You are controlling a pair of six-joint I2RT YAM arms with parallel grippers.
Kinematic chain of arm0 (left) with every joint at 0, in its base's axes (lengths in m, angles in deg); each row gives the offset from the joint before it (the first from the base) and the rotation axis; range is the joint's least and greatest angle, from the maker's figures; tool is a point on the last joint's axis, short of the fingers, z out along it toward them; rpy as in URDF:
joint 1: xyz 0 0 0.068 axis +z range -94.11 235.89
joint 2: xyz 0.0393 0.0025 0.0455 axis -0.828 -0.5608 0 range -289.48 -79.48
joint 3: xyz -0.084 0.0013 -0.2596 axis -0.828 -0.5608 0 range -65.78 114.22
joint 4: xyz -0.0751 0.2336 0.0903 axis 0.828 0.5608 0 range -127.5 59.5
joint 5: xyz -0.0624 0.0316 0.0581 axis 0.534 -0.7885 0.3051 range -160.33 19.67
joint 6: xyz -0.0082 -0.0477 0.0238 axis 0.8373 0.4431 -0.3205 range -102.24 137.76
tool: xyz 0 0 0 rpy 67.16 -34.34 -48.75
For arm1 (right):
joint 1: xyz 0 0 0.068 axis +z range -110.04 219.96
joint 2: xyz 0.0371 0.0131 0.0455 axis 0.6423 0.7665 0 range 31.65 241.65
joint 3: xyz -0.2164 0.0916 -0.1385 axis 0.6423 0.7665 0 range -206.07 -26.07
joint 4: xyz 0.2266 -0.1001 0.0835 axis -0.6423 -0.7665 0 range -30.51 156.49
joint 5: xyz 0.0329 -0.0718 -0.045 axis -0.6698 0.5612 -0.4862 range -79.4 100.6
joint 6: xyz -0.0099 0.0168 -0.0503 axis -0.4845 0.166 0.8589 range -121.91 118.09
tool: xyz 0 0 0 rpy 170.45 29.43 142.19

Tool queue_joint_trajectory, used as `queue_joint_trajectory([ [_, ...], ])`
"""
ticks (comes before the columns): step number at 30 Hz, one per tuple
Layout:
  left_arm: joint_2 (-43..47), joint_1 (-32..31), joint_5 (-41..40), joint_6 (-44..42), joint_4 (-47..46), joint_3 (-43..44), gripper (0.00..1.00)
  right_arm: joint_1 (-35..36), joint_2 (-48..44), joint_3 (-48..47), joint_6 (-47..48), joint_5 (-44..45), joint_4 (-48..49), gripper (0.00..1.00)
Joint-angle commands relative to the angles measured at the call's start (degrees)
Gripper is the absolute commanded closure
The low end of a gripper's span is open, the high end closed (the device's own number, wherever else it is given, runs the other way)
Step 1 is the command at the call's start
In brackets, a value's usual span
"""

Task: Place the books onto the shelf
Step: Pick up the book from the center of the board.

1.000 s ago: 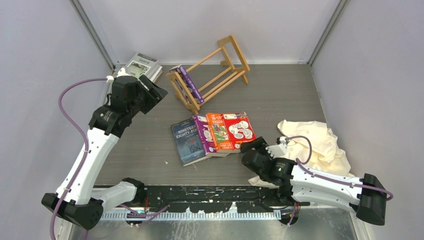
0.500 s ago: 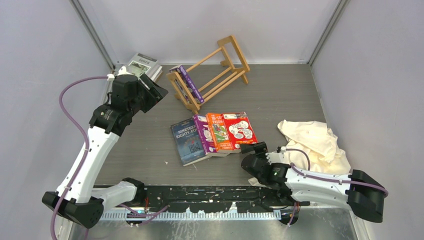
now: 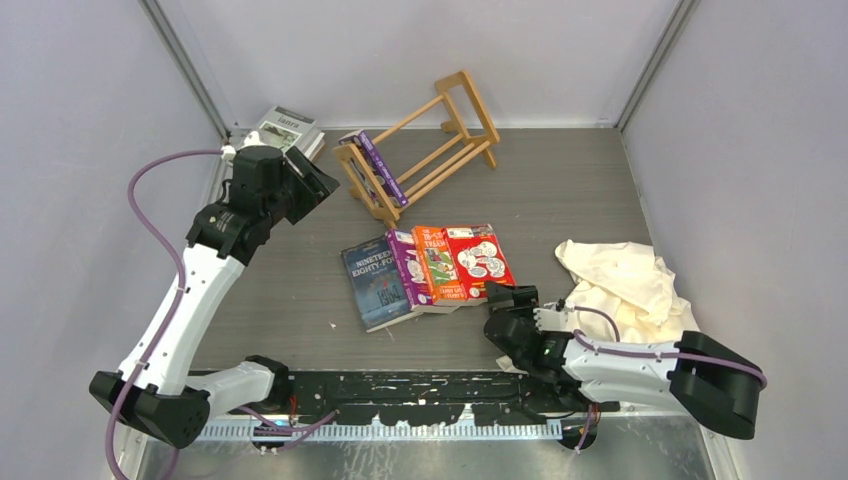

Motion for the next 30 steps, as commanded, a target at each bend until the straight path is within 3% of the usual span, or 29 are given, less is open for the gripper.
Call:
queue_joint_trajectory([
  [1,0.24,-0.23,0.01,-1.66,-3.58,1.72,0.39,-3.17,3.62,1.96,-1.77,1.88,9.78,0.20],
  [10,-0.06,-0.23,-0.97,-2.43,-3.59,1.87,0.40,-9.71,15.68,2.22,3.06,-3.05,26.33,0.34],
  [13,-0.37,-0.23,-1.15,-2.73,-3.49,2.10,0.40,-10.00,19.04,2.68,3.38,-3.59,31.32,0.47],
  [16,-0.47,-0.23,-1.40,-2.98,-3.12,2.47,0.40,-9.98,19.01,3.30,3.91,-4.10,32.94,0.68],
  [19,-0.28,-0.25,-1.71,-3.17,-2.81,2.80,0.40,-9.94,13.84,2.95,5.55,-3.99,28.77,0.85],
  [23,0.01,-0.23,-1.85,-3.19,-2.72,3.29,0.40,-9.99,-1.05,-1.24,10.42,-1.83,11.64,0.96],
  [26,0.07,-0.23,-1.45,-2.93,-2.93,3.31,0.39,-10.54,-10.27,-4.08,13.55,0.08,2.26,0.99],
  [30,-0.25,-0.23,0.42,-2.70,-4.12,2.89,0.39,-13.45,-15.80,-6.22,17.50,-2.97,-2.08,0.99],
])
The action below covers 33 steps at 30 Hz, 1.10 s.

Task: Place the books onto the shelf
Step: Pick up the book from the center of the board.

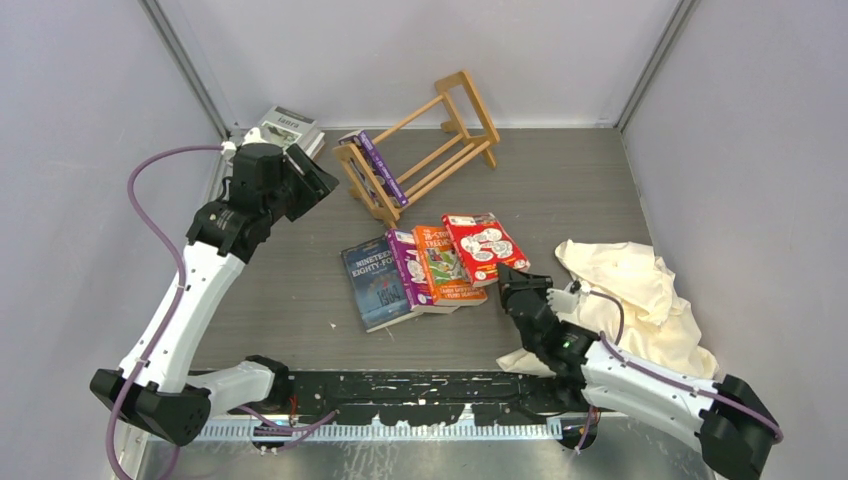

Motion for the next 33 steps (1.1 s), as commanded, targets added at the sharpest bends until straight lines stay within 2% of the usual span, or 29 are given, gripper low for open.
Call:
queue_joint_trajectory([
  [1,0.43,-0.23,1.76,-0.69,-4.48,1.80,0.39,-2.75,-4.47,-5.08,6.28,0.10,-7.18,0.99],
  [5,-0.25,-0.23,5.49,-0.68,-7.28,1.83,0.38,-5.31,-3.02,-9.31,11.17,-4.27,-4.81,0.99],
  [10,-2.95,-0.45,12.97,-0.55,-9.60,4.76,0.37,-8.67,3.02,-17.08,17.09,-10.82,0.05,0.99],
  [15,-5.56,-1.46,17.11,0.52,-10.97,6.98,0.37,-10.41,8.90,-24.06,20.10,-15.44,3.15,0.99],
  [33,-10.26,-5.11,21.29,1.81,-11.79,8.72,0.37,-11.02,21.66,-35.34,14.04,-25.37,17.02,0.99],
])
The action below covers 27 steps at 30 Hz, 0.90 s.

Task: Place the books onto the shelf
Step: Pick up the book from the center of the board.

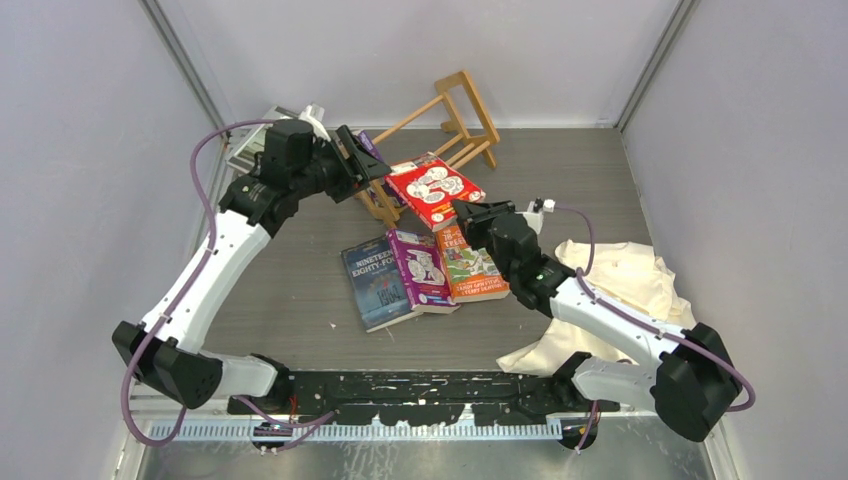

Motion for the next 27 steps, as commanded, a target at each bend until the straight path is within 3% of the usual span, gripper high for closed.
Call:
queue_joint_trajectory([
  [1,-0.13,-0.53,2.02,0.63,-3.79,1.97,0.36,-0.24,-0.09,-5.80,-2.96,-2.24,10.55,0.99],
  [27,-5.14,-0.63,-3.98,3.96,-7.51,4.76,0.37,-0.17,-0.65,-6.12,-11.62,-11.91,14.47,0.99],
])
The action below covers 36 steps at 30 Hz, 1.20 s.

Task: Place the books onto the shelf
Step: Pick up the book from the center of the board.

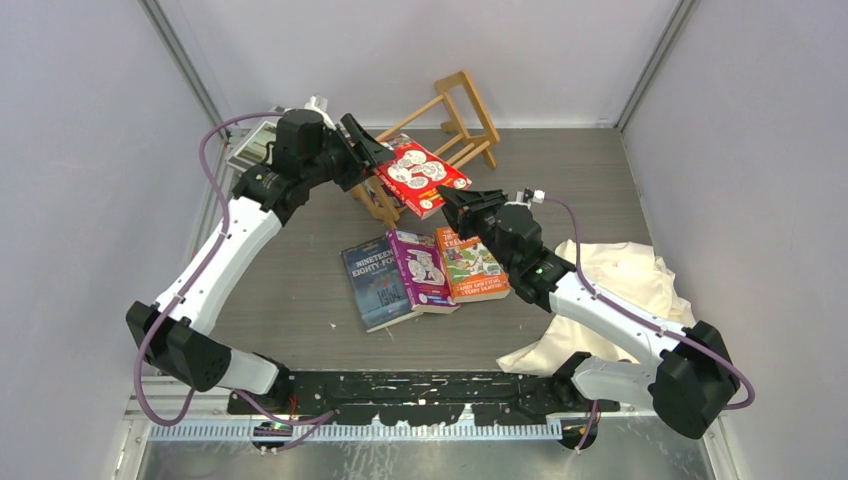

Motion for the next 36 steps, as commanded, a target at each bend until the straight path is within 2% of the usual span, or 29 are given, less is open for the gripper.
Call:
queue_joint_trajectory([
  [1,-0.13,-0.15,-1.27,0.94,-4.05,2.04,0.39,-0.09,-2.20,-1.76,-3.34,-2.20,8.84,0.99],
  [8,-0.18,-0.20,-1.58,1.58,-5.17,1.15,0.50,-0.10,-1.26,-2.30,-4.94,-3.59,10.93,0.99],
  [11,-0.11,-0.19,-1.79,1.78,-5.67,1.00,0.59,-0.14,-0.45,-2.37,-5.64,-4.29,11.79,0.99],
  [13,-0.06,-0.19,-2.02,1.66,-5.73,1.38,0.68,-0.14,-0.07,-2.08,-6.01,-4.49,12.31,0.99],
  [16,-0.01,-0.19,-2.25,1.33,-5.41,2.03,0.87,-0.09,0.21,-1.43,-6.31,-4.70,13.22,0.99],
  [17,-0.03,-0.16,-2.27,1.18,-5.14,2.32,0.96,-0.10,0.29,-1.33,-6.17,-4.87,13.39,0.99],
  [18,0.03,-0.19,-2.42,1.00,-4.78,2.60,1.00,-0.09,0.39,-1.32,-5.87,-5.04,13.50,0.99],
  [20,0.28,-0.23,-2.94,0.50,-4.19,3.01,1.00,-0.16,0.90,-1.52,-4.49,-5.80,13.59,0.93],
  [24,0.89,-0.19,-5.08,-1.04,-2.02,4.48,1.00,-0.20,0.66,-3.31,1.80,-7.48,9.93,0.65],
  [28,1.13,-0.17,-7.09,-2.44,-0.14,6.61,1.00,-0.33,-0.45,-6.00,9.53,-8.79,2.83,0.50],
  [30,1.09,-0.19,-7.64,-2.66,0.23,7.52,1.00,-0.43,-0.62,-6.90,12.08,-9.54,-0.03,0.46],
  [36,-0.21,-0.16,-8.17,-3.21,1.52,11.69,1.00,-0.44,-1.86,-5.67,15.01,-10.44,-3.68,0.43],
])
